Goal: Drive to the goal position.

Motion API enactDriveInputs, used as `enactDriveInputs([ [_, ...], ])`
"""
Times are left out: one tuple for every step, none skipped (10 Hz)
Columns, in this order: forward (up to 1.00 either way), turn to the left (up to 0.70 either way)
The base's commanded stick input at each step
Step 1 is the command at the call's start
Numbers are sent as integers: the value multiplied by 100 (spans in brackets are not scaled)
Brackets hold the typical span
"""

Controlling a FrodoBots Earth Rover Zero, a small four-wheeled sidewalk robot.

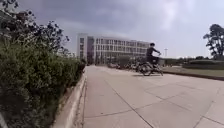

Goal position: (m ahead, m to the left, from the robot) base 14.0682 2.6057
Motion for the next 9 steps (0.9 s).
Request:
enactDriveInputs([
  [0, 0],
  [0, 0],
  [0, 0],
  [0, 0],
  [39, 0],
  [70, 0],
  [70, 0],
  [70, 0],
  [81, 0],
])
